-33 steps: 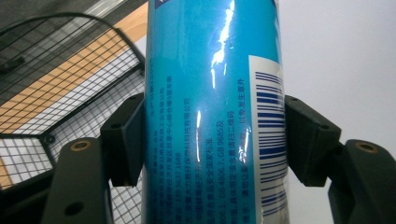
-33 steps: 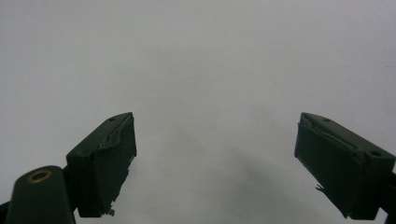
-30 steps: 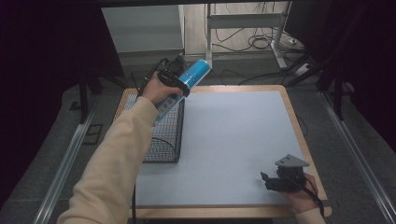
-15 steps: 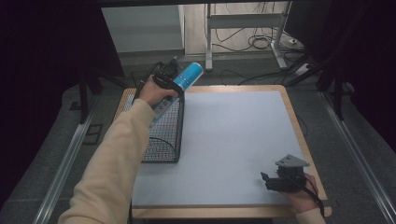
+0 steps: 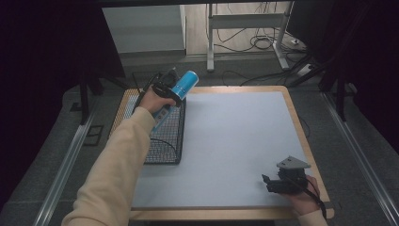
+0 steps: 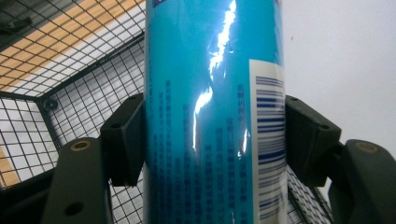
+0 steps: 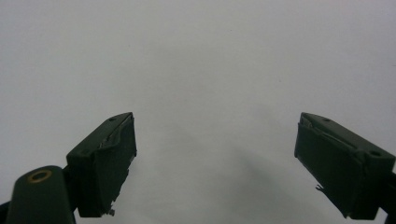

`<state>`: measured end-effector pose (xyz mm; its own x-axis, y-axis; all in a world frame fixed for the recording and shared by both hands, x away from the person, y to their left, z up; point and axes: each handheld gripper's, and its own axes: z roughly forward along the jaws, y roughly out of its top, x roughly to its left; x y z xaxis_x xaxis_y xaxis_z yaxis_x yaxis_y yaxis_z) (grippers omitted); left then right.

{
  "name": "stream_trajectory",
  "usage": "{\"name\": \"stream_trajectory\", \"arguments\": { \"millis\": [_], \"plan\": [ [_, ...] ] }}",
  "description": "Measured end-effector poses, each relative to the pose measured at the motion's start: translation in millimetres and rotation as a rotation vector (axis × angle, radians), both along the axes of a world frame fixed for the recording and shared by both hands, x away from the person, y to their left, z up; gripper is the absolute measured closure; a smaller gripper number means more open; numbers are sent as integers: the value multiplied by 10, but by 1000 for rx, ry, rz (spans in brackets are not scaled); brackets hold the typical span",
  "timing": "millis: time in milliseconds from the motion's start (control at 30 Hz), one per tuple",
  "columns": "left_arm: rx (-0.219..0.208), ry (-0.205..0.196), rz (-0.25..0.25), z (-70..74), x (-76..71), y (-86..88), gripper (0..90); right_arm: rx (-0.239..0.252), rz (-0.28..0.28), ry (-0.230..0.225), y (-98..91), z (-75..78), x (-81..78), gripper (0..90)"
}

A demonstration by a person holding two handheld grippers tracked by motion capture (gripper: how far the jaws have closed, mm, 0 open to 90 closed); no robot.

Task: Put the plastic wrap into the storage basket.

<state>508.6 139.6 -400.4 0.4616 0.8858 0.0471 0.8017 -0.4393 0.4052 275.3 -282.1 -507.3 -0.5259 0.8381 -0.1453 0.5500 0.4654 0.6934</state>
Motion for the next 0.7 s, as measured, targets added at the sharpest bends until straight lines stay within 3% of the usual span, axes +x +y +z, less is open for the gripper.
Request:
{"name": "stream_trajectory", "arguments": {
  "millis": [233,367,700],
  "plan": [
    [38,19,-10,-125,-5,2,313,-3,0,-2,8,-1,-5,130],
    [84,29,-14,-208,21,1,313,-5,5,3,15,-4,-6,130],
    [103,40,14,-284,69,37,311,-8,9,6,24,-11,-5,130]
  ]
}}
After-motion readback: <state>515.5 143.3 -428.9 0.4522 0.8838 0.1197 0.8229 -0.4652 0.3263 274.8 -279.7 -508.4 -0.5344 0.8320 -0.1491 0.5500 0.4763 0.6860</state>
